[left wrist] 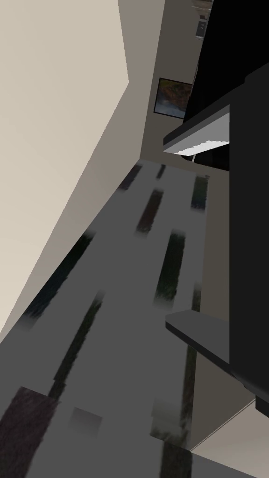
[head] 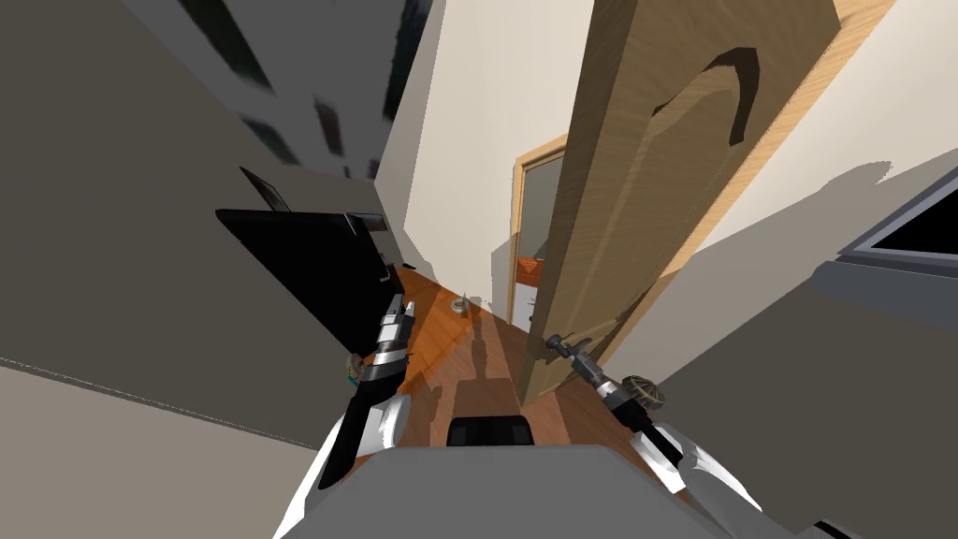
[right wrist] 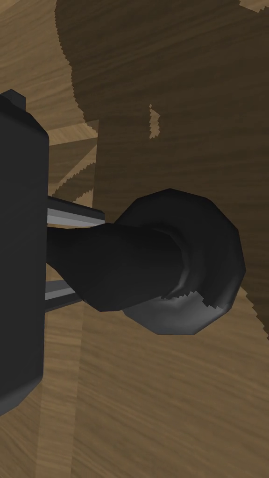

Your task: Pull the door open

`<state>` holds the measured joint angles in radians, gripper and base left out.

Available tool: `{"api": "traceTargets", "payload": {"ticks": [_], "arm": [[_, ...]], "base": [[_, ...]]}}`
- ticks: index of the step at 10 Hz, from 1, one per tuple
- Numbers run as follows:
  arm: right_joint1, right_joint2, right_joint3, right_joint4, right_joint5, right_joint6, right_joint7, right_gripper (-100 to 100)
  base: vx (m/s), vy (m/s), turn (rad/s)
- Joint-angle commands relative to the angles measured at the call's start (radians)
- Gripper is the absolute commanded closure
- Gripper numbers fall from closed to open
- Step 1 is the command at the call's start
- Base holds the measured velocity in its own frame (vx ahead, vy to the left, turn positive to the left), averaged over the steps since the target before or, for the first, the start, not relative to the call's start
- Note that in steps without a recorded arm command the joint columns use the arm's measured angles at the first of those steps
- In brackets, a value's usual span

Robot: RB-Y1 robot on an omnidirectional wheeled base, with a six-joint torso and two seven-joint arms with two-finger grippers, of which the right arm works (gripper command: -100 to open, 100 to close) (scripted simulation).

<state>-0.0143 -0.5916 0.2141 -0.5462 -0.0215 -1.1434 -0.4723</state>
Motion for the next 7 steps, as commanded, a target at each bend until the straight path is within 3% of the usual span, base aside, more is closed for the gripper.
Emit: {"api": "traceTargets", "payload": {"ticks": [1,3,4,7], "arm": [[0.019,0.012,0.012,-0.039,0.012,0.020,0.001,100],[0.009,0.026,0.010,-0.067,0.026,0.055,0.006,100],[0.009,0.026,0.010,-0.067,0.026,0.055,0.006,100],[-0.009,0.048,0.008,-0.110,0.049,0.112,0.014,100]], "base": [[-0.095,-0.043,0.035],[-0.093,-0.048,0.033],[-0.086,-0.060,0.042],[-0.121,-0.105,0.052]]}}
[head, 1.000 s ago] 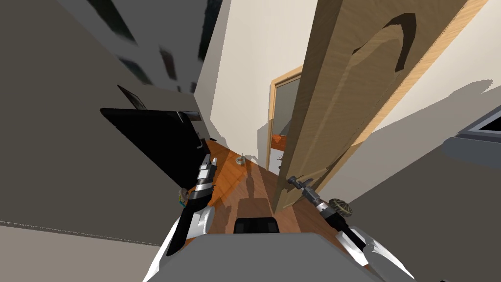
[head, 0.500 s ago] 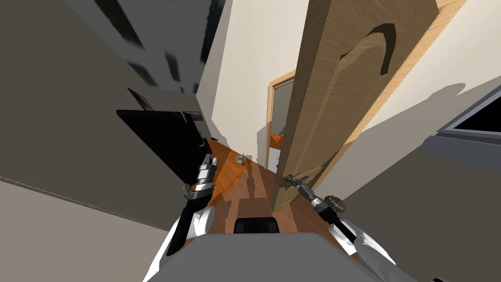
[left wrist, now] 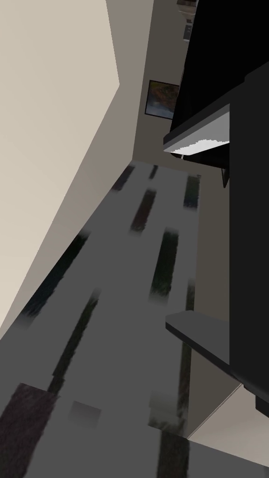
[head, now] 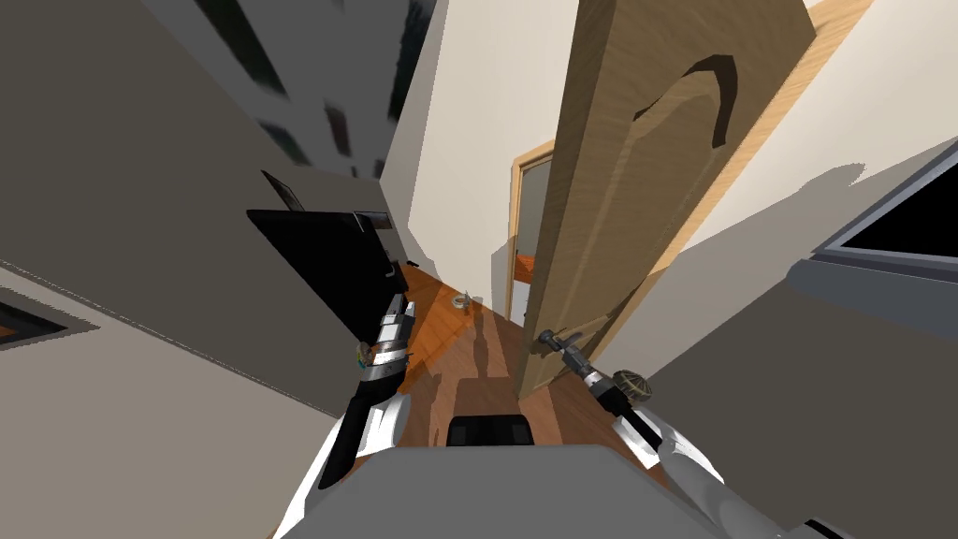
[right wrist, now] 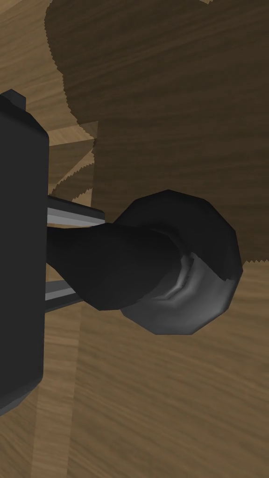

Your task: Pull the door open

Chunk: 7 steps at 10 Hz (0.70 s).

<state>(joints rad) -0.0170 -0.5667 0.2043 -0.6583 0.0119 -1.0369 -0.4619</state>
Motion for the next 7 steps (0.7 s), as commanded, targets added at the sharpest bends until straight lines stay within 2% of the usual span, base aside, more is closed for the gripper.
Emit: {"api": "traceTargets", "payload": {"ticks": [1,2,4,5,6,7], "arm": [[-0.012,0.032,0.016,-0.015,0.024,0.027,0.007,100],[-0.015,0.035,0.016,-0.022,0.028,0.037,0.008,100],[-0.028,0.052,0.014,-0.056,0.045,0.081,0.014,100],[-0.031,0.055,0.014,-0.061,0.048,0.088,0.015,100],[-0.038,0.065,0.013,-0.080,0.058,0.112,0.019,100],[-0.037,0.058,0.010,-0.063,0.051,0.104,0.015,100]], "base": [[-0.190,-0.124,0.048],[-0.187,-0.115,0.052],[-0.128,-0.160,0.055],[-0.105,-0.138,0.076],[-0.070,-0.173,0.048],[-0.026,-0.082,0.049]]}}
